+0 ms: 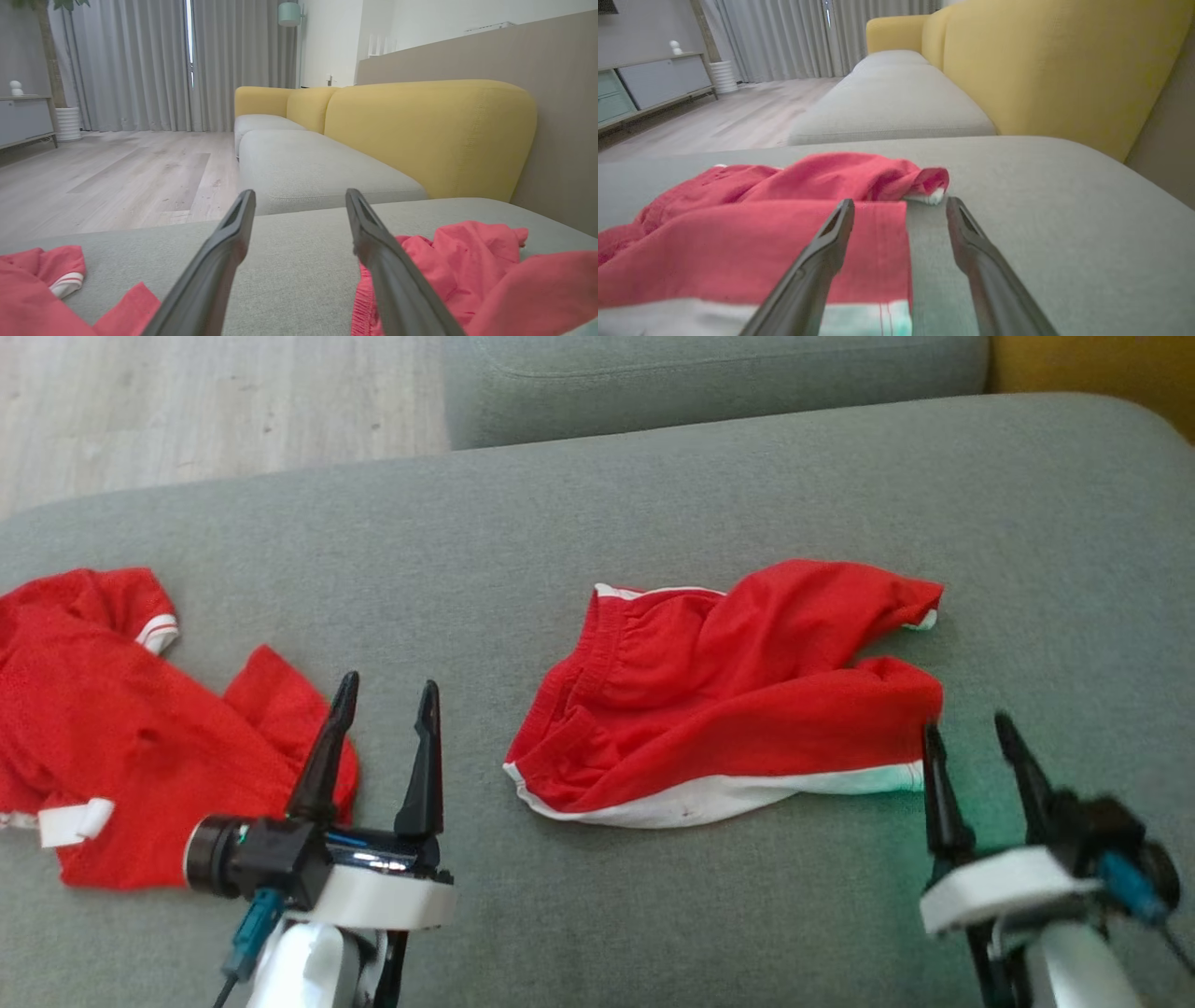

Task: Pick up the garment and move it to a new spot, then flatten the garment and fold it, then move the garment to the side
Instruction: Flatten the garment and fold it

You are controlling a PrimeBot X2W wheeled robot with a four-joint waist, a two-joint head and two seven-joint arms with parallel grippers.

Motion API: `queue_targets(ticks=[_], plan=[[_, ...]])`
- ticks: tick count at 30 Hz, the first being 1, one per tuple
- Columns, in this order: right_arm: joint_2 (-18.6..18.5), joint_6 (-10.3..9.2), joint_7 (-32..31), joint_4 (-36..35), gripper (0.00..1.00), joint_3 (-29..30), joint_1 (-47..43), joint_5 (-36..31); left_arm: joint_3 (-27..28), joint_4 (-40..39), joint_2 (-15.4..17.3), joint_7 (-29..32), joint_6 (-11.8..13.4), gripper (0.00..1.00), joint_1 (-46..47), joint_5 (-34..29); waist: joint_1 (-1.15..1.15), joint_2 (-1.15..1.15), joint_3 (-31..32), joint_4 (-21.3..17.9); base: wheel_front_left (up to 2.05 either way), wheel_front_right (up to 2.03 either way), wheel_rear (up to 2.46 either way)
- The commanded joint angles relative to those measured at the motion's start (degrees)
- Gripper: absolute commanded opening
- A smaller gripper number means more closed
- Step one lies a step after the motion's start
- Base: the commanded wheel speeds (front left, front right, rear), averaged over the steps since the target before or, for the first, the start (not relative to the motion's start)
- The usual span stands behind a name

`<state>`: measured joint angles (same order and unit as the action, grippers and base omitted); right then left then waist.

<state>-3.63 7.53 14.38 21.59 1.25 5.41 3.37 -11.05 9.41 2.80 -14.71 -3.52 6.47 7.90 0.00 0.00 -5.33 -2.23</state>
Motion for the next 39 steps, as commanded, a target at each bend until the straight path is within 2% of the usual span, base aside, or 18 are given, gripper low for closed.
queue_targets(ticks=[1,8,12,18,22,27,39], plan=[[0.49,-0.04,0.61,-2.92,1.00,-0.70,0.34,-0.59,1.84,-1.27,0.11,-0.29,-0.41,1.00,1.04,-0.66,0.00,0.00,-0.27,-0.45,0.00,0.00,0.00],[0.73,-0.04,0.62,-5.03,1.00,-1.99,-1.57,2.08,1.61,-0.21,0.14,-0.29,-1.84,1.00,1.24,-1.15,0.00,0.00,-0.99,-1.54,0.00,0.00,0.00],[0.74,-0.04,0.62,-5.94,1.00,-2.17,-0.91,2.64,-0.15,0.80,1.28,-0.29,-2.91,1.00,1.86,-2.22,0.00,0.00,-1.70,-1.69,0.00,0.00,0.00],[0.74,-0.04,0.62,-6.44,1.00,-2.12,-0.35,2.97,-8.39,6.84,7.14,-0.29,-3.87,1.00,4.59,-4.92,0.00,0.00,-3.21,-1.32,0.00,0.00,0.00],[0.75,-0.04,0.62,-6.32,1.00,-2.67,0.02,3.40,-15.16,11.96,11.05,-0.24,-3.94,1.00,8.16,-4.13,0.00,0.00,-4.23,-1.38,0.00,0.00,0.00],[0.75,-0.04,0.62,-6.12,1.00,-3.23,0.63,3.87,-21.29,16.69,14.33,-0.22,-3.95,1.00,13.52,-1.62,0.00,0.00,-5.52,-1.77,0.00,0.00,0.00],[0.75,-0.04,0.62,-5.79,1.00,-3.95,1.64,4.15,-28.22,22.68,16.05,0.36,-3.96,1.00,18.49,1.61,0.00,0.00,-6.27,-2.82,0.00,0.00,0.00]])
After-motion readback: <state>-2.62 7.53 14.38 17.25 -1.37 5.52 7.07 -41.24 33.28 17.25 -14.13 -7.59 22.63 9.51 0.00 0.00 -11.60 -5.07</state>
